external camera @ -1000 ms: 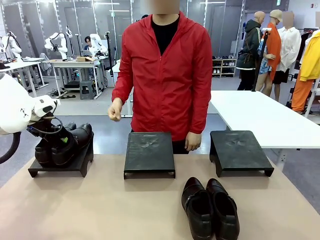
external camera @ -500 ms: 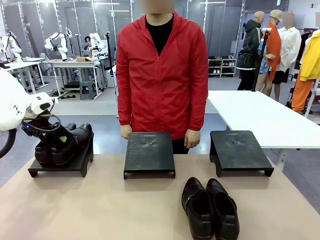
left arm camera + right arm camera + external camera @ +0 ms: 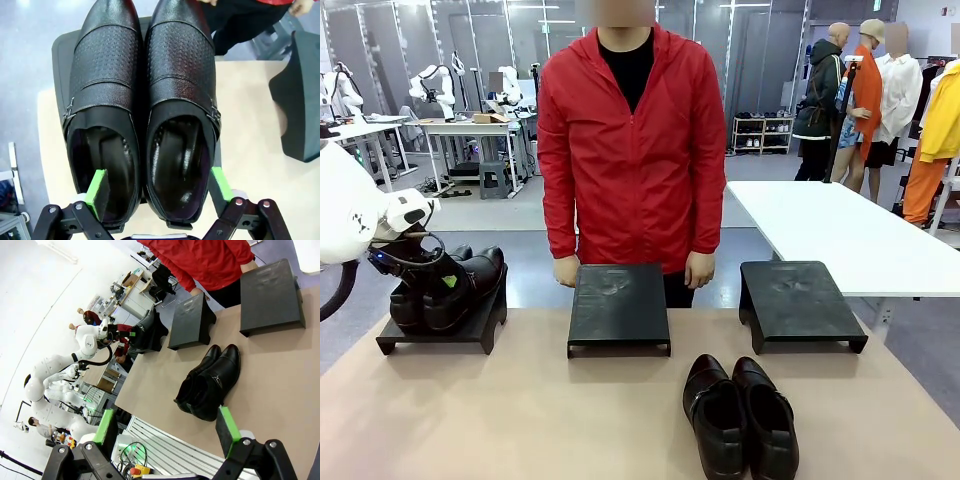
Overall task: Place the shoes on the stand as instructed by the person.
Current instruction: Pick up one pair of Shoes and place it on the Shoes Stand indicated by the person, then pick up another pair of Shoes and place it on the Shoes Stand indicated by the person.
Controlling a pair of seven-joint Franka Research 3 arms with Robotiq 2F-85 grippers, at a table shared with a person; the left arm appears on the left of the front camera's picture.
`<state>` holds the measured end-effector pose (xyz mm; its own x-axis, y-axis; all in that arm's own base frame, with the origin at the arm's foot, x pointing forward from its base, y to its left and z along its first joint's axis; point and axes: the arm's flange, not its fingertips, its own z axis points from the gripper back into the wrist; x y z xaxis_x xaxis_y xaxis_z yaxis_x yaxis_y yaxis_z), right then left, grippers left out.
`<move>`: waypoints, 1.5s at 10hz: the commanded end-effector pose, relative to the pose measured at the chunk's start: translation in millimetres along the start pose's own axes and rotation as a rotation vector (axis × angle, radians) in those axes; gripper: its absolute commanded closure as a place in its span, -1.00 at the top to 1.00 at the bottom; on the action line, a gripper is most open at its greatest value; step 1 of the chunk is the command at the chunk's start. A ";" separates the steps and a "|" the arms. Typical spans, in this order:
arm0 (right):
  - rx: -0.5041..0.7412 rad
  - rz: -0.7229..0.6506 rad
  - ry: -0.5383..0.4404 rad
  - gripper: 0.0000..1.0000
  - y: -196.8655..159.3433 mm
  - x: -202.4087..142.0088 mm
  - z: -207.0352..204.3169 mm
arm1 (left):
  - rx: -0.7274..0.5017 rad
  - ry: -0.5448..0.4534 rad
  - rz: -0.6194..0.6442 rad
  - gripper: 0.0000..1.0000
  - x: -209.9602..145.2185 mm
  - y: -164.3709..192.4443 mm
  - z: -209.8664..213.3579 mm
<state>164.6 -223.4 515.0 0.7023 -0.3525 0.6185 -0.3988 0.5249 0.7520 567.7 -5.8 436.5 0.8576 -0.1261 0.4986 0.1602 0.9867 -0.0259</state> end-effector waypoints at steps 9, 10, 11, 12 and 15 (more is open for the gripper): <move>0.006 0.019 -0.009 1.00 0.1 -0.1 0.3 | -0.369 0.071 0.080 1.00 -17.1 29.8 188.7; 0.006 0.019 -0.009 1.00 0.1 -0.1 0.3 | -0.452 0.081 0.094 1.00 -29.2 44.8 203.0; 0.006 0.019 -0.009 1.00 0.1 -0.1 0.3 | -0.563 0.068 0.095 1.00 -49.3 65.7 217.4; 0.006 0.019 -0.009 1.00 0.1 -0.1 0.3 | -0.704 0.040 0.105 1.00 -84.4 98.6 227.7; 0.006 0.019 -0.009 1.00 0.1 -0.1 0.3 | -0.959 -0.118 0.095 1.00 -150.7 174.8 209.5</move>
<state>165.5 -223.4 514.8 0.7043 -0.3518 0.6166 -0.3963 0.5258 0.7526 357.5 190.1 554.1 0.8440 0.0139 0.5362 0.4343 0.5688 -0.6984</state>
